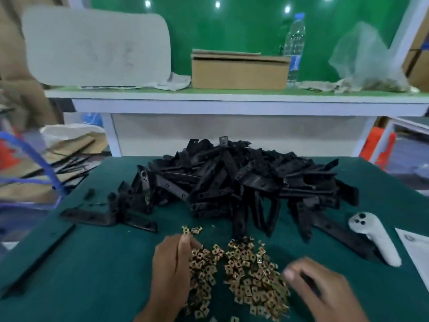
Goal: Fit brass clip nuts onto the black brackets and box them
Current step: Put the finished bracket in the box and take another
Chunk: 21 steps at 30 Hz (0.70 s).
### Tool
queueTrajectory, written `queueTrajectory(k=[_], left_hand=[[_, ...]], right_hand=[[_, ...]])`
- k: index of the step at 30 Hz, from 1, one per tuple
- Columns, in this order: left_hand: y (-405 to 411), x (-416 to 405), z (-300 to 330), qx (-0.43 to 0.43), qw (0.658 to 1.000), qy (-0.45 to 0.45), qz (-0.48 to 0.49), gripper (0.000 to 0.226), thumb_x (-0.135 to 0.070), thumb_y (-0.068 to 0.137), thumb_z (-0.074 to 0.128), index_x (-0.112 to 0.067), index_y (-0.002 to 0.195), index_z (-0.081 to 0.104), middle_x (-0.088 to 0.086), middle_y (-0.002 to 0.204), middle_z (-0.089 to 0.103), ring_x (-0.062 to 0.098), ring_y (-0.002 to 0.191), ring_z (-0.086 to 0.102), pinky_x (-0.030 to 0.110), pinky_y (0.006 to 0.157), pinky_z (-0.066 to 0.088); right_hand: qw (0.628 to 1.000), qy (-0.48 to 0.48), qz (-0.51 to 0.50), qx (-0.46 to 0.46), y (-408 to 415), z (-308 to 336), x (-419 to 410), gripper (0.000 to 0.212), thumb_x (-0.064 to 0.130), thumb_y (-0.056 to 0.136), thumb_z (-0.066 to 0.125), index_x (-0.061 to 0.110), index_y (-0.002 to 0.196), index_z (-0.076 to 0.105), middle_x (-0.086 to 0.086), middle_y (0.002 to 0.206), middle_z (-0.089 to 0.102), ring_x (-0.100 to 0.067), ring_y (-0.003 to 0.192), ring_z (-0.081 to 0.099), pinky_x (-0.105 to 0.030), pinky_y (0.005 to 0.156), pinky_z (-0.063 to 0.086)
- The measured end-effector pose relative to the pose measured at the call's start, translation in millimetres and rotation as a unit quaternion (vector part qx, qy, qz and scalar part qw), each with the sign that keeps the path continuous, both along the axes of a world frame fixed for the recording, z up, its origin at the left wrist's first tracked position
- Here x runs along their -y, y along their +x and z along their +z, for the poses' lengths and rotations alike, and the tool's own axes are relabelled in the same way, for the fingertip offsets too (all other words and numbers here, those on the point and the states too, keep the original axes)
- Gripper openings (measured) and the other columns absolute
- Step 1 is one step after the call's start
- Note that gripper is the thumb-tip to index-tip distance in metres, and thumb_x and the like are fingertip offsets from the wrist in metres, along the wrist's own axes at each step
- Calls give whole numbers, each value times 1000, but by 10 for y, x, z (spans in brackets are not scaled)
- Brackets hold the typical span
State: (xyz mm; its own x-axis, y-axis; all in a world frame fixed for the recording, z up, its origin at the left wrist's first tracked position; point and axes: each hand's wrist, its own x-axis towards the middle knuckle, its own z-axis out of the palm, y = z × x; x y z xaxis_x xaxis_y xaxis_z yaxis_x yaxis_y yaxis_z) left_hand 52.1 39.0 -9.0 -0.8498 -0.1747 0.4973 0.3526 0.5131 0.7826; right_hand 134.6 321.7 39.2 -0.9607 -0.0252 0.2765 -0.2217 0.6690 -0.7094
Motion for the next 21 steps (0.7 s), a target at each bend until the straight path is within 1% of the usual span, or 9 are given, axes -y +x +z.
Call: queueTrajectory(k=[3,6,8,10,13,15,17,19,21], left_hand=[[-46,-13,-30,3,1000,25,6,54,-55,104,23,-37,71,63,-16,71,56,10,69,55,18,62,38],[-69,-15,-42,2,1000,28,13,53,-49,104,25,-34,70,62,-16,70,55,10,68,54,23,63,38],[-72,-16,-47,1,1000,25,15,52,-46,104,25,-33,70,62,-17,69,54,9,68,53,29,64,39],[-70,-20,-50,3,999,30,15,52,-47,103,26,-33,69,62,-18,69,54,9,69,53,31,65,40],[-77,-20,-46,4,999,35,13,51,-48,103,25,-34,70,61,-18,71,56,10,70,54,31,67,40],[-89,-21,-45,5,999,40,12,51,-49,103,25,-34,69,61,-17,72,57,10,70,54,32,66,40],[-95,-14,-55,12,999,41,14,50,-49,103,26,-35,68,59,-15,72,57,11,69,55,32,66,40],[-95,1,-66,16,999,50,13,48,-50,103,26,-38,67,56,-14,71,59,12,70,56,31,67,40],[-89,7,-55,18,998,66,5,46,-51,103,27,-40,68,54,-14,74,63,13,74,59,28,71,40]], right_hand=[[996,16,-5,82,-561,-48,479,27,68,92,49,48,108,56,27,106,63,4,95,61,-13,75,43],[978,129,-100,127,-1051,-95,691,56,72,94,44,37,136,37,16,119,58,-11,101,60,-28,73,46],[966,186,-131,120,-1233,-148,781,62,71,95,45,30,140,33,10,100,62,-15,85,60,-31,61,44],[969,163,-150,112,-1354,-190,812,51,59,97,53,30,137,40,13,90,60,-12,76,58,-29,57,44],[978,-76,-137,140,-1409,-126,761,34,36,102,59,26,134,53,10,88,64,-7,70,60,-19,56,40],[907,-342,-124,210,-1362,26,696,27,22,103,59,18,129,60,1,93,67,-9,63,57,-20,51,35],[815,-518,-96,241,-1258,141,613,24,15,104,54,11,126,61,-5,93,66,-11,57,50,-24,48,31],[785,-567,-44,246,-1101,201,527,27,14,103,51,9,127,61,-3,84,63,-10,56,46,-24,47,32],[784,-577,2,231,-934,229,466,36,17,94,55,9,128,64,-1,79,59,-9,57,44,-23,46,35]])
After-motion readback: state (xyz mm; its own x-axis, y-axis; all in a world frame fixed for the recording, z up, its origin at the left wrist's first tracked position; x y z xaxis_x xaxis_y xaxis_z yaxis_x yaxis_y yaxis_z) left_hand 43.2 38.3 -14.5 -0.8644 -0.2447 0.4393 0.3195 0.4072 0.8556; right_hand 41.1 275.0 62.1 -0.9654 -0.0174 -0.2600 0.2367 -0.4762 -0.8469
